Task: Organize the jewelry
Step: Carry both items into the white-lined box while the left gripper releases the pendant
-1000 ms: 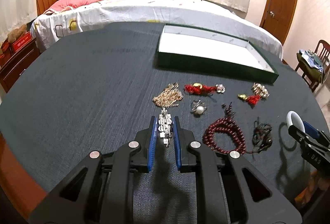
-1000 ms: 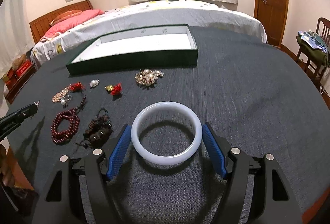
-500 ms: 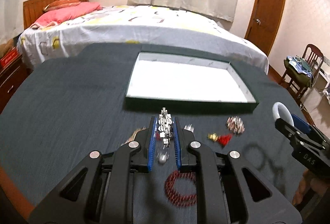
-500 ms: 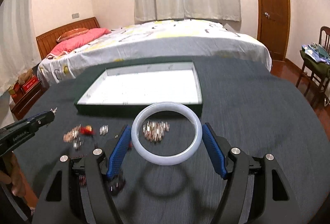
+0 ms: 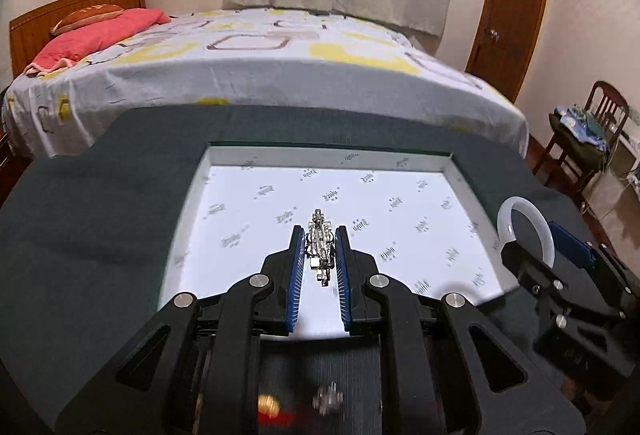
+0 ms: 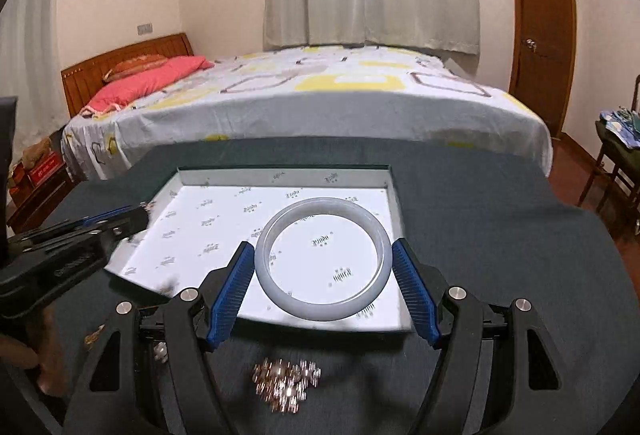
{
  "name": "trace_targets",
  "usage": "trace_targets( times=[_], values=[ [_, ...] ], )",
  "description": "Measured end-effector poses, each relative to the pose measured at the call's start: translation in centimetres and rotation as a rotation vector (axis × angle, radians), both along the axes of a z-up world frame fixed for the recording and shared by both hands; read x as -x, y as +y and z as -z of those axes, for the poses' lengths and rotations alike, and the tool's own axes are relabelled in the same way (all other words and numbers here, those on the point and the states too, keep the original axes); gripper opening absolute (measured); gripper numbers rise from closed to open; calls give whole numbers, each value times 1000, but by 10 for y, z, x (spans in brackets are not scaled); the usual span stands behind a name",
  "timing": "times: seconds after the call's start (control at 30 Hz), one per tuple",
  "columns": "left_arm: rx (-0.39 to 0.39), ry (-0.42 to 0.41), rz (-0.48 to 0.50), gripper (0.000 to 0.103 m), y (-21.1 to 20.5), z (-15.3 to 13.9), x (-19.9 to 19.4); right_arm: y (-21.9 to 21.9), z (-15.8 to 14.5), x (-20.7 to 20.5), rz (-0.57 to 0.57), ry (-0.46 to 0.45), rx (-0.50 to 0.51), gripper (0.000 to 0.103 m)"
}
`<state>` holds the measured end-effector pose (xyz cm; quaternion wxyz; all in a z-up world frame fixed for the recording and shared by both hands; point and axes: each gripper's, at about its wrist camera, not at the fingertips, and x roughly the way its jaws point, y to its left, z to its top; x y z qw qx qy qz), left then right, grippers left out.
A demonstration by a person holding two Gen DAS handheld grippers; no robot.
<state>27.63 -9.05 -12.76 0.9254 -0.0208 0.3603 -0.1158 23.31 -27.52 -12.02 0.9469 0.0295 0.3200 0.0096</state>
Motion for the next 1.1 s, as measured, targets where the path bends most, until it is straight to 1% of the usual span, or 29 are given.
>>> trace_targets(
  times=[0.17,0.33,0.43,0.5,0.6,0.7,0.77,0.8,0.83,0.87,0.93,1.03,1.1],
  values=[
    [-25,81,13,15,-12,32,-29,0,29,-26,-11,87,-8,68],
    [-45,145,29,16,-18,53,-41,-1,49,-41,-13,163,1,68],
    [-58,175,37,16,-19,60,-45,-1,56,-45,-15,194,4,68],
    [-66,191,45,16,-21,63,-47,1,58,-46,-15,200,16,68],
    [-83,182,48,16,-24,64,-48,3,59,-48,-20,210,32,68],
    [-86,175,63,23,-25,64,-47,6,61,-49,-27,221,59,69],
    [-90,170,73,35,-27,64,-46,6,61,-49,-29,220,57,69],
    [-88,169,76,39,-27,64,-46,5,60,-49,-32,217,52,69],
    [-86,169,77,47,-29,64,-45,4,60,-49,-34,216,47,70],
    [-82,168,77,50,-29,65,-45,3,59,-49,-33,214,45,71],
    [-75,170,76,52,-28,65,-46,1,59,-48,-30,210,39,72],
    [-49,177,71,60,-25,62,-47,-1,55,-47,-25,200,30,72],
    [-32,163,59,65,-22,57,-45,-2,50,-44,-19,182,23,72]
  ],
)
